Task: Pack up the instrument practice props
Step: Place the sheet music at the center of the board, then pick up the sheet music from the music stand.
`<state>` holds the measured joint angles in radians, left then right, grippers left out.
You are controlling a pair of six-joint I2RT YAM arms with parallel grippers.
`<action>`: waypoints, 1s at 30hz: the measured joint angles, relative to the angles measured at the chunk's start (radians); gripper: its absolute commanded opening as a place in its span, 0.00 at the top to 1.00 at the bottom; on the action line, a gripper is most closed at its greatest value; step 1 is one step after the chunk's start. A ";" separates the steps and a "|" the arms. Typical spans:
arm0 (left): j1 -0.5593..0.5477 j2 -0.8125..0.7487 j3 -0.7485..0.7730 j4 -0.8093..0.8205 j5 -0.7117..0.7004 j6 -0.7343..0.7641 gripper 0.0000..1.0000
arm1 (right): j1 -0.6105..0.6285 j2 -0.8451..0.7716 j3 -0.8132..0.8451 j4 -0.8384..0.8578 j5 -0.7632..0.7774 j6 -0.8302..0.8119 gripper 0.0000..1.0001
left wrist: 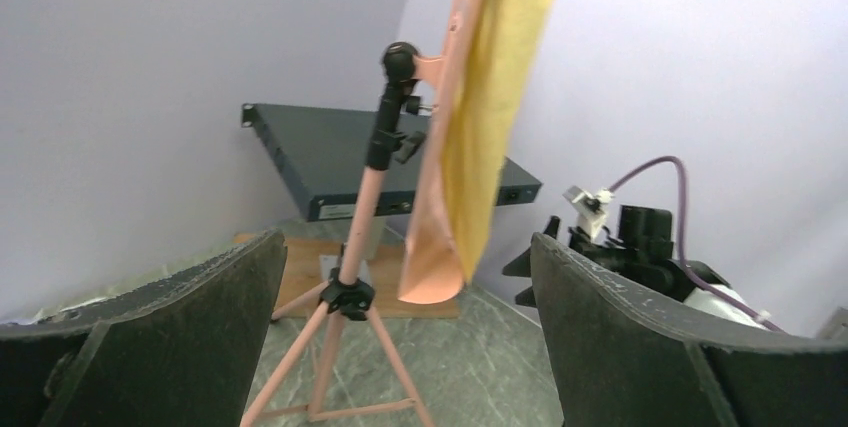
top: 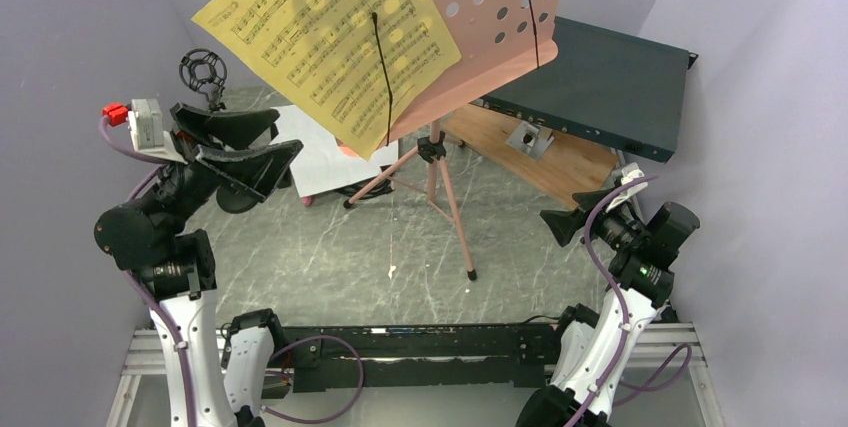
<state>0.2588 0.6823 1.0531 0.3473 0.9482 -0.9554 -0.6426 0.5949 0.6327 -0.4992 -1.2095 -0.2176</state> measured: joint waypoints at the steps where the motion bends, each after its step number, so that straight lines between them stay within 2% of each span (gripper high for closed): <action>1: -0.003 0.000 0.000 0.037 0.012 -0.026 0.02 | 0.000 0.000 0.000 0.000 0.000 0.000 0.01; 10: -0.029 0.031 0.005 0.339 0.047 -0.249 0.01 | 0.002 0.000 0.000 0.000 0.000 0.000 0.00; 17: -0.036 0.096 0.016 0.519 0.031 -0.413 0.06 | 0.002 0.000 0.000 0.000 0.001 0.000 0.00; 20: -0.039 0.120 0.043 0.527 0.018 -0.447 0.13 | 0.002 0.000 0.000 0.000 0.001 0.000 0.00; 25: -0.046 0.134 0.085 0.506 -0.006 -0.461 0.31 | 0.002 0.000 0.000 0.000 0.003 0.000 0.01; 30: -0.053 0.152 0.120 0.481 -0.023 -0.460 0.36 | 0.002 0.000 0.000 0.000 0.006 0.000 0.01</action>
<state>0.2062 0.8341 1.1732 0.8288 0.9249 -1.4155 -0.6407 0.5945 0.6327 -0.4988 -1.2034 -0.2173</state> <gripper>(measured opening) 0.676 0.993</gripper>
